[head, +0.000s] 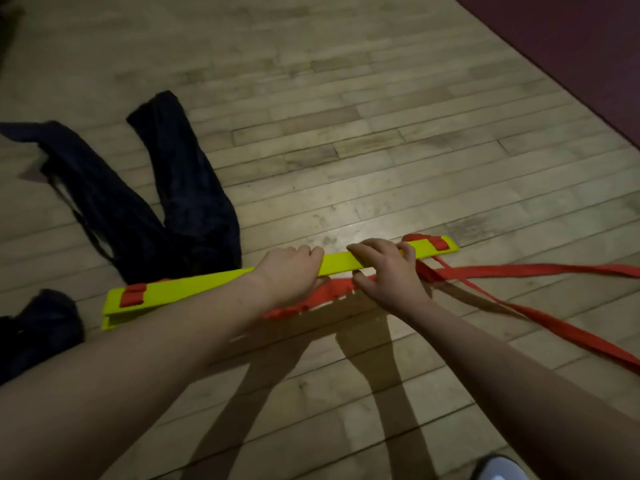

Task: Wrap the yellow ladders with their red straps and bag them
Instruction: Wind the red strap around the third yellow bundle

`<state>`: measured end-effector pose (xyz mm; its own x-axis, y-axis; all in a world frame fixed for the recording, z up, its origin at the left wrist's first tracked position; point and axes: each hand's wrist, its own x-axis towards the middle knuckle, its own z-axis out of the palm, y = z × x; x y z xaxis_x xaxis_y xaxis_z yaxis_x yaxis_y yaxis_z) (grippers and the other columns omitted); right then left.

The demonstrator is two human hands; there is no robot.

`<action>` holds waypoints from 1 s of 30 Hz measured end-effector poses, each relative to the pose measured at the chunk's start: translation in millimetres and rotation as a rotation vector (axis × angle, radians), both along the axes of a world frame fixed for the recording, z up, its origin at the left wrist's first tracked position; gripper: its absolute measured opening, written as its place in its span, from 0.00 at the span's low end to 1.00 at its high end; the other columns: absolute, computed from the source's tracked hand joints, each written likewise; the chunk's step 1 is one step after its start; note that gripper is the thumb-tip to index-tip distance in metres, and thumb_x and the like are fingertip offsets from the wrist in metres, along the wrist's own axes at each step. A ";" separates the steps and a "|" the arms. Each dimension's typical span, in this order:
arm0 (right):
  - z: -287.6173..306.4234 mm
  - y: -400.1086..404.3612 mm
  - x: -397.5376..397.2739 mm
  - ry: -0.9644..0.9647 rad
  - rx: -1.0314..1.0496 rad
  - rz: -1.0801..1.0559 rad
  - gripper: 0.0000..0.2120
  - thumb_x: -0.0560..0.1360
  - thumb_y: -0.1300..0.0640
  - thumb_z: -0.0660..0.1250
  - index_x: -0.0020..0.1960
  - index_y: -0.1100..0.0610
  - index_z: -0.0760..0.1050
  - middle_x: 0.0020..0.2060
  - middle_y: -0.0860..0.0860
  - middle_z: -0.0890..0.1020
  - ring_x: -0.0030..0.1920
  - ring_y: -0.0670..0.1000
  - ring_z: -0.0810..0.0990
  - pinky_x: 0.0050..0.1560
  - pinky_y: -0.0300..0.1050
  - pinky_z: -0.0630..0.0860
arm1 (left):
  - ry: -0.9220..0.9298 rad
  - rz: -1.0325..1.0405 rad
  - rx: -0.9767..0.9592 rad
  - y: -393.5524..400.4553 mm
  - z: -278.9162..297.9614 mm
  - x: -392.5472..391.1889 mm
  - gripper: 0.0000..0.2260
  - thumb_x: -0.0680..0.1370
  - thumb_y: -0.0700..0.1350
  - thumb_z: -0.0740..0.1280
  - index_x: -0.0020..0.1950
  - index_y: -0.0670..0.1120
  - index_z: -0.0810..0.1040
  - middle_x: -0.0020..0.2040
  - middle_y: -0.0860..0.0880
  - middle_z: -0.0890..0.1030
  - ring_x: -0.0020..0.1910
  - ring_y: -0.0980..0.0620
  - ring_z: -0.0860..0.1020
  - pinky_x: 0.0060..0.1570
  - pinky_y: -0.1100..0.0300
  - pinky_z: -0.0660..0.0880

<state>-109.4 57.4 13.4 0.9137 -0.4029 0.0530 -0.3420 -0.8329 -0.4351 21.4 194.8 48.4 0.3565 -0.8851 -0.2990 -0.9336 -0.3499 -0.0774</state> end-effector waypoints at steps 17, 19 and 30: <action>-4.1 42.0 57.8 0.137 -0.243 0.180 0.11 0.77 0.53 0.67 0.58 0.54 0.77 0.59 0.51 0.78 0.64 0.57 0.71 0.69 0.59 0.53 | 0.269 0.406 -0.075 95.3 -20.7 39.7 0.13 0.78 0.49 0.63 0.60 0.46 0.69 0.53 0.46 0.76 0.47 0.45 0.76 0.40 0.53 0.74; -13.1 44.4 58.9 0.214 -0.226 0.153 0.14 0.78 0.52 0.64 0.62 0.53 0.75 0.64 0.53 0.73 0.67 0.57 0.67 0.71 0.56 0.49 | 0.201 0.418 -0.030 107.5 -32.8 43.4 0.13 0.79 0.50 0.61 0.60 0.45 0.69 0.55 0.45 0.76 0.52 0.43 0.76 0.42 0.53 0.72; -49.8 89.0 55.3 0.230 -0.202 0.529 0.17 0.66 0.62 0.75 0.53 0.56 0.77 0.48 0.54 0.78 0.48 0.59 0.77 0.47 0.50 0.71 | 0.127 0.364 0.011 113.8 -62.3 62.4 0.14 0.82 0.52 0.56 0.63 0.46 0.68 0.57 0.45 0.76 0.54 0.43 0.76 0.41 0.53 0.70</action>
